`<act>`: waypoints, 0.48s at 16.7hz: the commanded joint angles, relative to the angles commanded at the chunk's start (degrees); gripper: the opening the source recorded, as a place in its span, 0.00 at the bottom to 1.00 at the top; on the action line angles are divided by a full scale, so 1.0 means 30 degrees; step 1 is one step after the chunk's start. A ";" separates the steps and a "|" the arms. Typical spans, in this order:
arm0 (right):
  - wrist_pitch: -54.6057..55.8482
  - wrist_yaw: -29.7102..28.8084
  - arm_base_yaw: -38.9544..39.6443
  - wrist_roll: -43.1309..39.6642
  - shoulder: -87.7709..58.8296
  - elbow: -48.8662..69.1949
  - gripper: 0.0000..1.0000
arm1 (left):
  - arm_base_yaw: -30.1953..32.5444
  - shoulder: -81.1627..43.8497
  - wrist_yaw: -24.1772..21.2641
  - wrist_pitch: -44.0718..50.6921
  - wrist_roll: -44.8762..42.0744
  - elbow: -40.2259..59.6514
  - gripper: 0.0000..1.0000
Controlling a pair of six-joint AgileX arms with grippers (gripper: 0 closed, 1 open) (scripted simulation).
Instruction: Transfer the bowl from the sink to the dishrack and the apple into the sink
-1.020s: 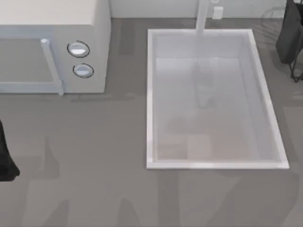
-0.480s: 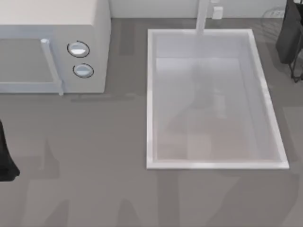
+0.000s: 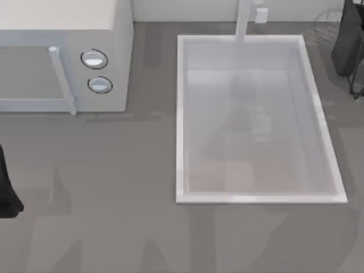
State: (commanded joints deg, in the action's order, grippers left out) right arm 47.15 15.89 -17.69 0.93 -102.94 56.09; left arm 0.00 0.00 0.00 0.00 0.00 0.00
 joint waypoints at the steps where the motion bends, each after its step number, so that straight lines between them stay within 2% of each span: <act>1: 0.0000 0.0000 0.0000 0.0000 0.0000 0.0000 1.00 | 0.0000 0.0000 0.0000 0.0000 0.0000 0.0000 1.00; 8: -0.3393 -0.1317 0.0539 -0.0169 0.4864 -0.3869 1.00 | 0.0000 0.0000 0.0000 0.0000 0.0000 0.0000 1.00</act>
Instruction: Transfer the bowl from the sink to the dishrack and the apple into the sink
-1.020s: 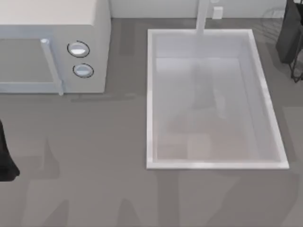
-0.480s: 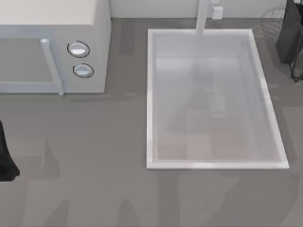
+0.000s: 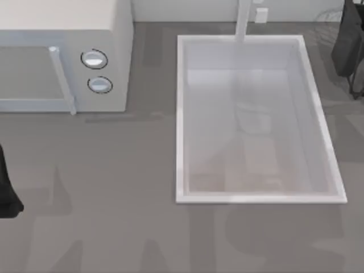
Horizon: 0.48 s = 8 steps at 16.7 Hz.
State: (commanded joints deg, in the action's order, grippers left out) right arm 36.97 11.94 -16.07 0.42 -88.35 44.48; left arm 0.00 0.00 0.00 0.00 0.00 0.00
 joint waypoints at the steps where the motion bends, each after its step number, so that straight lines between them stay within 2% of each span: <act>1: -0.0579 -0.0231 0.0136 0.0005 0.1124 -0.0678 1.00 | 0.0000 0.0000 0.0000 0.0000 0.0000 0.0000 1.00; 8: -0.5219 -0.1975 0.1867 -0.0100 1.1733 -0.6241 1.00 | 0.0000 0.0000 0.0000 0.0000 0.0000 0.0000 1.00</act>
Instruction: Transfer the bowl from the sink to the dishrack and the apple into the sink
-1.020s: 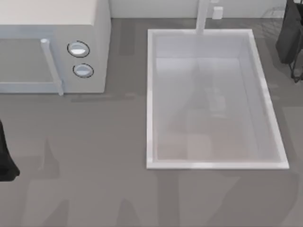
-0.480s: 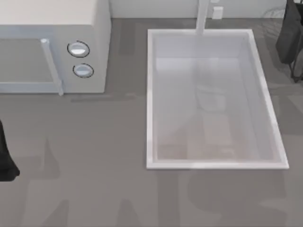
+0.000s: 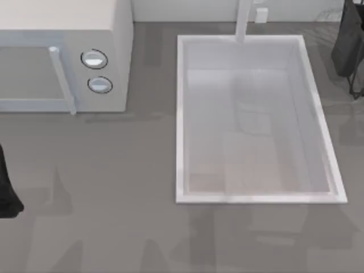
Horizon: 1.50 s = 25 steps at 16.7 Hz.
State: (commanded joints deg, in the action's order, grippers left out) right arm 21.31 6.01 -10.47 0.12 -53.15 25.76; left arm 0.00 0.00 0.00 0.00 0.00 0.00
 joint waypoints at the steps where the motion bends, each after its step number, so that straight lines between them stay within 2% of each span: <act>1: -0.0732 -0.0278 0.0283 -0.0061 0.2151 -0.0891 1.00 | 0.0000 0.0000 0.0000 0.0000 0.0000 0.0000 1.00; 6: -0.4289 -0.1433 0.1797 -0.0245 1.1835 -0.5162 1.00 | 0.0000 0.0000 0.0000 0.0000 0.0000 0.0000 1.00; 10: -0.6521 -0.1924 0.3056 -0.0137 1.6398 -0.7865 1.00 | 0.0000 0.0000 0.0000 0.0000 0.0000 0.0000 1.00; 13: -0.7091 -0.2002 0.3478 -0.0045 1.7682 -0.8570 1.00 | 0.0000 0.0000 0.0000 0.0000 0.0000 0.0000 1.00; 25: -0.7104 -0.2004 0.3490 -0.0042 1.7717 -0.8586 1.00 | 0.0000 0.0000 0.0000 0.0000 0.0000 0.0000 1.00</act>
